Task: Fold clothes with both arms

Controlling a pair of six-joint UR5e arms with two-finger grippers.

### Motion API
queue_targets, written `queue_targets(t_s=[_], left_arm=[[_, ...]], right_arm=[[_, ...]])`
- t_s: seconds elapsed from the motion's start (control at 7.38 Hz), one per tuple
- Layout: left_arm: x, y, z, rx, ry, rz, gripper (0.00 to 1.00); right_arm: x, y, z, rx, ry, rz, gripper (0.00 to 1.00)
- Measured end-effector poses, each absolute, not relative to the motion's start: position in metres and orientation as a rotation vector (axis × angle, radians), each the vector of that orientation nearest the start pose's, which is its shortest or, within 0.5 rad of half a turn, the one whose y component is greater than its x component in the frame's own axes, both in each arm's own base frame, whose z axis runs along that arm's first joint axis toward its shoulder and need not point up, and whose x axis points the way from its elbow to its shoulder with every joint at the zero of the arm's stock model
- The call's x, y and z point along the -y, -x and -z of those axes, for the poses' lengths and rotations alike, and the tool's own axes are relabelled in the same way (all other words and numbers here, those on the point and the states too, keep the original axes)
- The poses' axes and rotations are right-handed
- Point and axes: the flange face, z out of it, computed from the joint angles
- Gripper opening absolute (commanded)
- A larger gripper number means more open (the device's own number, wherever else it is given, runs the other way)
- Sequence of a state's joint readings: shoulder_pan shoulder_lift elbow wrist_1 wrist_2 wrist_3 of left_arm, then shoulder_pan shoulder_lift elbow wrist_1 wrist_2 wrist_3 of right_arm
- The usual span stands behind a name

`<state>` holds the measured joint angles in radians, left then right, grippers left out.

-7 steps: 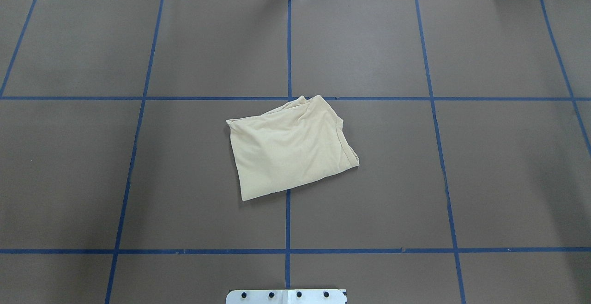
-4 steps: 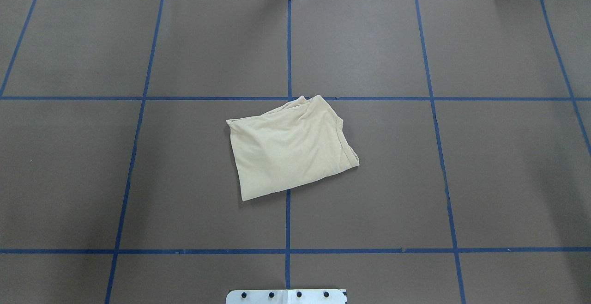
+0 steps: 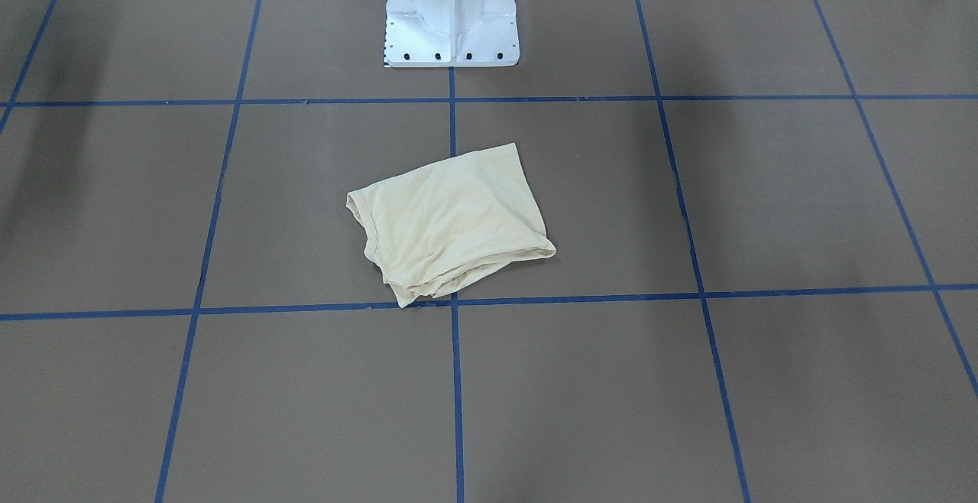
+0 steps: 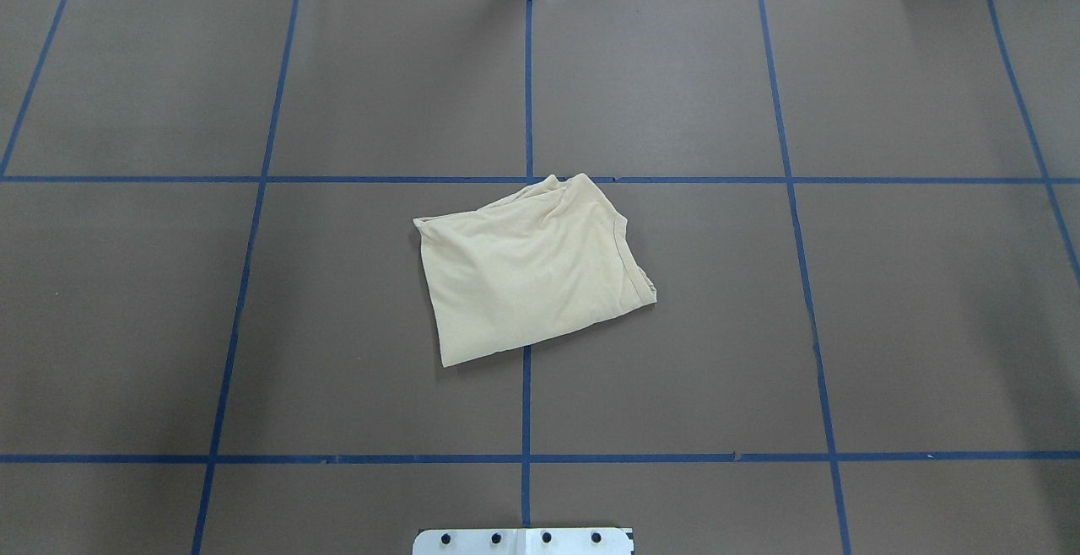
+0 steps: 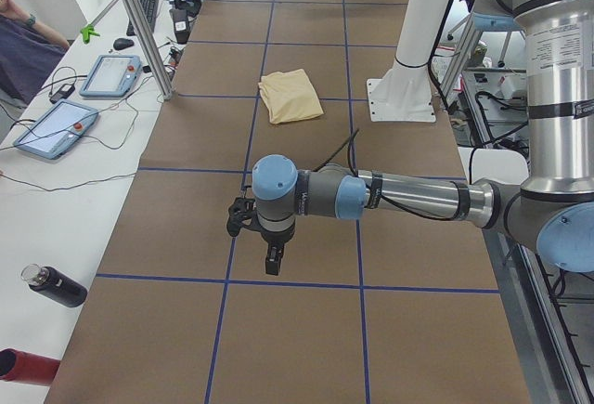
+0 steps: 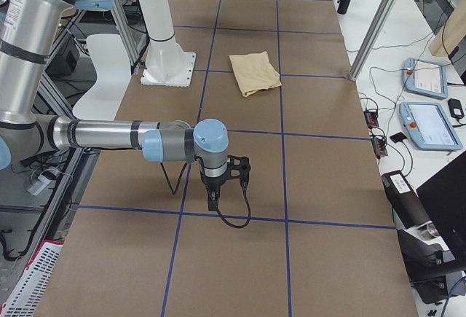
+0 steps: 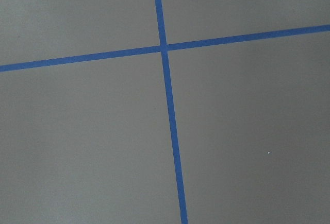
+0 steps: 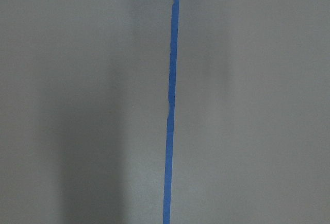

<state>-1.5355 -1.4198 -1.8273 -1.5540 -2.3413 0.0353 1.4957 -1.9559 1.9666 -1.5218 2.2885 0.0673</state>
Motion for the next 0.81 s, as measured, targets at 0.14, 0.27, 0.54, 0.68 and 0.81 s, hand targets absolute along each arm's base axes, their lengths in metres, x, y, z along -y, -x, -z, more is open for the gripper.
queue_targets(t_s=[0.14, 0.27, 0.54, 0.68, 0.81], left_arm=[[0.4329, 0.0487, -0.6047, -0.771, -0.082, -0.099, 1.00], [0.4315, 0.0487, -0.6064, -0.770, -0.077, -0.096, 1.00], [0.4296, 0.0488, -0.6091, -0.770, -0.071, -0.092, 1.00], [0.4293, 0.0488, -0.6100, -0.770, -0.069, -0.091, 1.00], [0.4291, 0.0489, -0.6116, -0.770, -0.066, -0.090, 1.00]], right_arm=[[0.3407, -0.0422, -0.6210, 0.721, -0.006, 0.029, 1.00], [0.3405, -0.0421, -0.6209, 0.724, -0.005, 0.029, 1.00], [0.3399, -0.0421, -0.6216, 0.727, -0.003, 0.027, 1.00], [0.3398, -0.0420, -0.6220, 0.728, -0.002, 0.027, 1.00], [0.3397, -0.0418, -0.6223, 0.729, -0.001, 0.027, 1.00]])
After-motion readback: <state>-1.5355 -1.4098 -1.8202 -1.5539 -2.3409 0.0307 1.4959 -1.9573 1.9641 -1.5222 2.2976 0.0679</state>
